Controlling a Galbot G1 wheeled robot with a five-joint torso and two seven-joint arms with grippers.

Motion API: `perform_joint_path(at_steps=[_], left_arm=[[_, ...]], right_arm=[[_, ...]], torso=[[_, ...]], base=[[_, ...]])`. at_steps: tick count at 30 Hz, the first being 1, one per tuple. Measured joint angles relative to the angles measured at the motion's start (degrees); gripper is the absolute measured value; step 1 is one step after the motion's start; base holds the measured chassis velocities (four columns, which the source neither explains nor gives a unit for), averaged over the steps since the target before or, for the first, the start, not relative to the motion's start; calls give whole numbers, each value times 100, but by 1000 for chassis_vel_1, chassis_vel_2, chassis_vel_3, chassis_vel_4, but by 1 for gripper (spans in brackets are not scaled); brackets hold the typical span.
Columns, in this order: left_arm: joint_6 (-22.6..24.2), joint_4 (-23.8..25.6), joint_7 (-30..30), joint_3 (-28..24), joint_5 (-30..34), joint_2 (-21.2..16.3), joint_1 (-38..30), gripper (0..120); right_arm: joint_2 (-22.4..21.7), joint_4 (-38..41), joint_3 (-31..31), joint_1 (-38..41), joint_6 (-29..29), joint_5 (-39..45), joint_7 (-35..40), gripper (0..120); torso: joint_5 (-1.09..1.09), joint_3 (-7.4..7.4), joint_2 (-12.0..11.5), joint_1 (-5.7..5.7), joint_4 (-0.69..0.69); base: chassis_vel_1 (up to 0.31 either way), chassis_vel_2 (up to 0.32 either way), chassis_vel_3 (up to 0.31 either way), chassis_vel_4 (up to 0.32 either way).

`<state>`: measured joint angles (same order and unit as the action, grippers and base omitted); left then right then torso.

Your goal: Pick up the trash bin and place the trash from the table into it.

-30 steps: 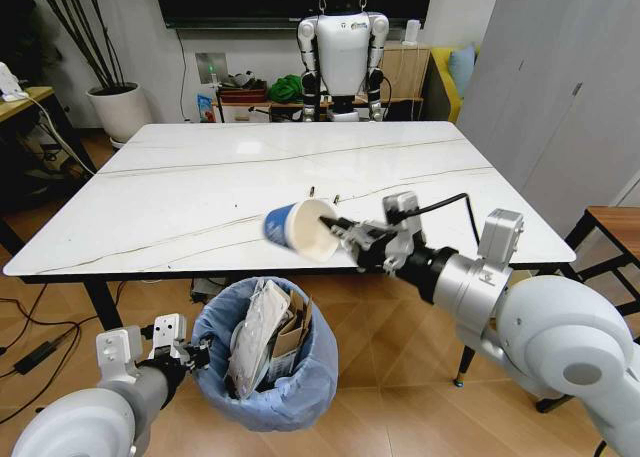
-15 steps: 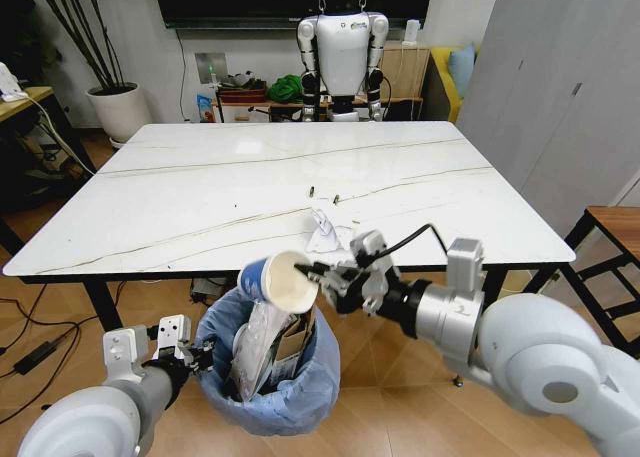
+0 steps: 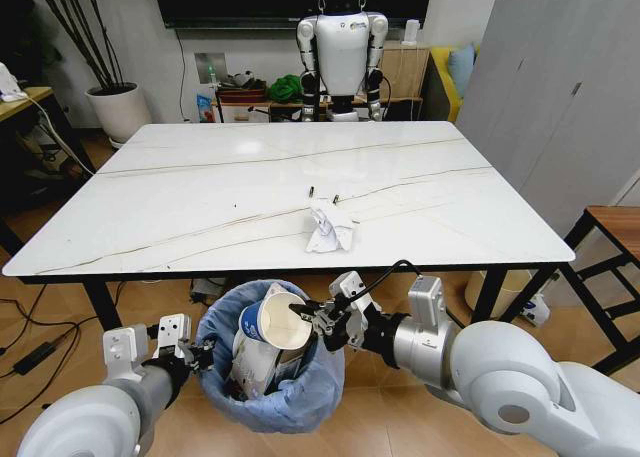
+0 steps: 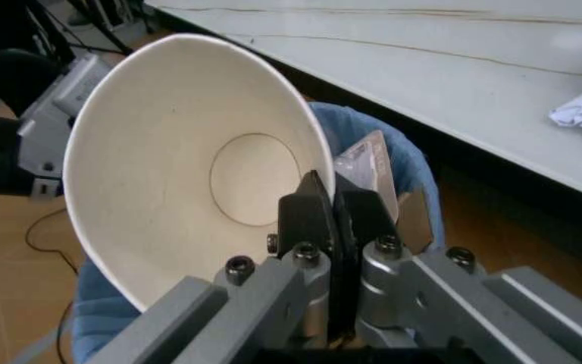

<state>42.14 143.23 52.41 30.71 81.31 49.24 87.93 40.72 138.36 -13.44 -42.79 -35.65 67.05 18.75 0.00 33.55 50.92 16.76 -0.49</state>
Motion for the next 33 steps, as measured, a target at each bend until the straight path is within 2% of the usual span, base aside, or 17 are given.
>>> perform_joint_path(at_steps=[7, 18, 28, 33], left_arm=[[0, -13, 0, -25, 3, 7, -30, 0], [0, -136, -1, -180, -33, 68, -78, 0], [0, -172, -3, -219, -30, 75, -130, 0], [0, -174, -4, -212, -27, 89, -128, 0]], right_arm=[[100, -65, -240, 192, -30, -265, -64, 0], [367, -16, -462, 500, -30, 107, 193, 0], [583, -237, -829, 530, -76, -126, 255, 0], [606, -356, -868, 596, -105, -383, 163, 17]], torso=[[0, 0, -1, 0, -1], [-1, 0, -1, 0, 0], [0, -1, -1, 0, -1], [0, -1, -1, 0, 0]], base=[[0, 0, 0, 0], [0, 0, 0, 0], [0, 0, 0, 0], [0, 0, 0, 0]])
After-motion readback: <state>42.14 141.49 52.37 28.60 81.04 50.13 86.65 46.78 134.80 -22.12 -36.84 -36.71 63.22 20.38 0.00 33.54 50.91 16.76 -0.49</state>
